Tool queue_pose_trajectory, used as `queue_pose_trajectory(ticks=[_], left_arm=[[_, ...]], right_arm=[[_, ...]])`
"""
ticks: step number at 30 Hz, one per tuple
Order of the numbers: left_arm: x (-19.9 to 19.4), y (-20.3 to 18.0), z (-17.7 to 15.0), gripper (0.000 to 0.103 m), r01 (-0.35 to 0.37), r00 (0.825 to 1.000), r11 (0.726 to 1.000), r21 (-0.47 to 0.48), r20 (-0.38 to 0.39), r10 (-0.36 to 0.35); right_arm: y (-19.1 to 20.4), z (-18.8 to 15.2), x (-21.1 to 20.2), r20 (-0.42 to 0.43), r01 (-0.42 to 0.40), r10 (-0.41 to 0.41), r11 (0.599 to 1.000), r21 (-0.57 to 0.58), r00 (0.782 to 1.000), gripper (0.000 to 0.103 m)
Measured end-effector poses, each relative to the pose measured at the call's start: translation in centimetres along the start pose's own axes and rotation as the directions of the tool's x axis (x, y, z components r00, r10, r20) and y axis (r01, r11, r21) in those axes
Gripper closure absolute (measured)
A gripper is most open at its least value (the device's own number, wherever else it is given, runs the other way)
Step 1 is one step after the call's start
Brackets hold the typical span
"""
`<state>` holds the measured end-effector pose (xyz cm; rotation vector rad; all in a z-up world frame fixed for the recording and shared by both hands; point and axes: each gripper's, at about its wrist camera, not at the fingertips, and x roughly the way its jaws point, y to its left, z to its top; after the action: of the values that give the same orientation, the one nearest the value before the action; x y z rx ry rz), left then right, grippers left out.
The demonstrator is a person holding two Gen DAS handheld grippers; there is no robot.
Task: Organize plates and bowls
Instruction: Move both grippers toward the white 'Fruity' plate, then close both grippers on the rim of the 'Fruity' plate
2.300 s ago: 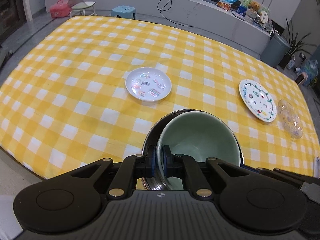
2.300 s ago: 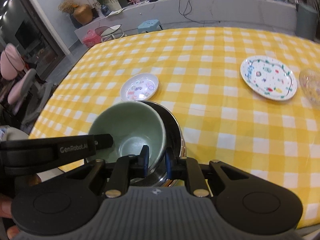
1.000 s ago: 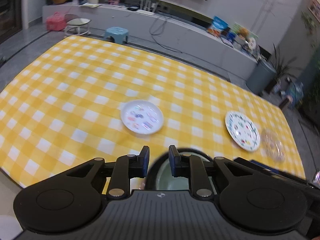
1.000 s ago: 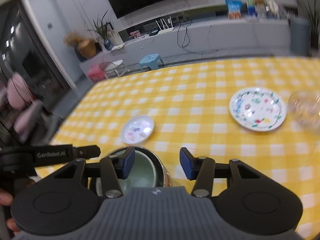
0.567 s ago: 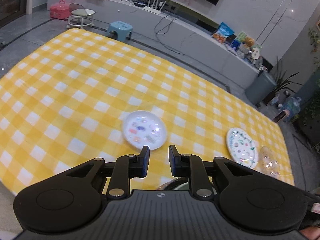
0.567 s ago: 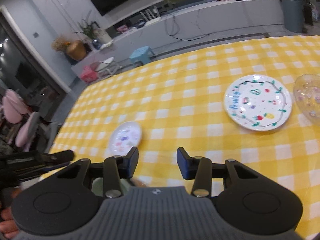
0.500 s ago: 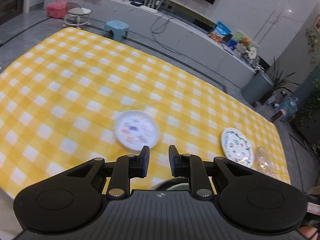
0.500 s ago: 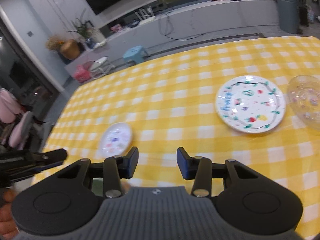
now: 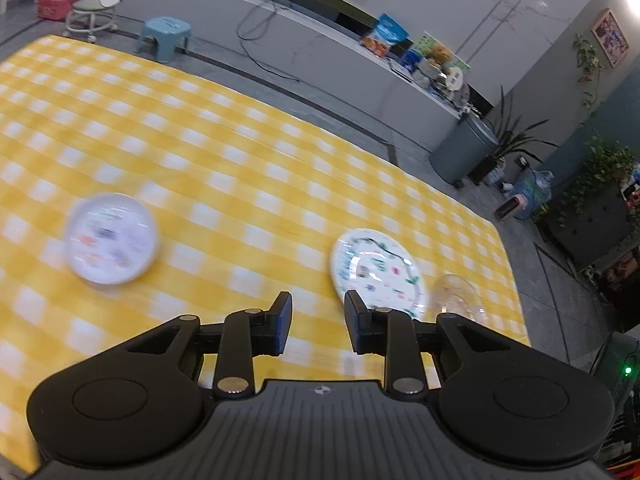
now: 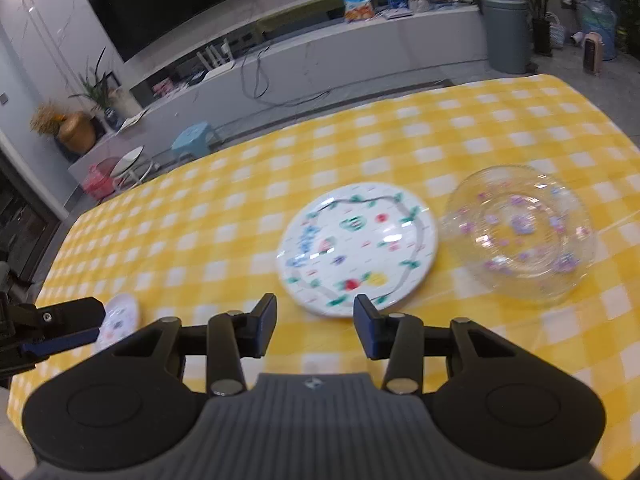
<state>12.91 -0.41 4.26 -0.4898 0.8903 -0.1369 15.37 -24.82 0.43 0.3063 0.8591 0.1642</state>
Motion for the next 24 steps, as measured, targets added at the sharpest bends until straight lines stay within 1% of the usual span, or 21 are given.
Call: queue_pose_trajectory(ticks=[2,4,8,12,14,16,19,21,23,24], left_arm=[[1.3,-1.0,-0.4,0.07,0.0,1.0,1.0,-0.001,-0.005,0.0],[2.6,-1.9,-0.9,0.07,-0.007,1.0,1.0,-0.001,-0.008,0.007],[5.3,-2.9,-1.6,0.07,-0.026,0.999,1.0,-0.004,-0.019,0.026],[7.5,-3.1,-2.1,0.07,-0.03,0.999,0.999,-0.036,-0.013,0.029],[8.4,-3.0,-2.2,0.07,-0.037,0.999,0.998,-0.06,-0.013,0.036],[9.4,-3.0,-2.2,0.07,-0.035,0.999,0.996,-0.085,-0.011,0.034],[10.4,-3.0,-2.2,0.07,-0.042,0.999,0.995,-0.094,0.009,0.043],[11.2,-2.8,-2.0,0.07,-0.063,0.998,0.992,-0.107,0.013,0.065],[12.1,-2.6,-1.7,0.07,-0.097,0.995,0.988,-0.117,0.009,0.099],[12.3,-2.4,-1.6,0.07,-0.1,0.995,0.987,-0.125,0.009,0.101]], right_arm=[[-1.4,0.1,0.2,0.021,0.018,-0.018,1.0,0.008,1.0,0.06],[-2.8,0.4,0.7,0.024,0.042,-0.043,0.998,0.04,0.999,0.06],[-5.6,0.9,1.8,0.002,0.044,-0.045,0.99,0.135,0.999,0.06],[-7.5,1.7,2.6,0.014,0.038,-0.042,0.975,0.218,0.999,0.061],[-8.1,1.9,3.1,0.005,0.027,-0.029,0.967,0.252,1.0,0.07],[-8.5,1.9,3.4,-0.007,0.005,-0.003,0.959,0.285,1.0,0.071],[-9.0,1.9,4.4,-0.028,-0.01,0.02,0.949,0.315,0.999,0.071],[-9.4,1.9,5.0,-0.034,-0.007,0.02,0.94,0.341,0.999,0.072],[-9.9,2.1,5.5,-0.035,-0.023,0.039,0.929,0.368,0.999,0.072],[-10.0,2.1,5.8,-0.034,-0.028,0.044,0.925,0.38,0.998,0.072]])
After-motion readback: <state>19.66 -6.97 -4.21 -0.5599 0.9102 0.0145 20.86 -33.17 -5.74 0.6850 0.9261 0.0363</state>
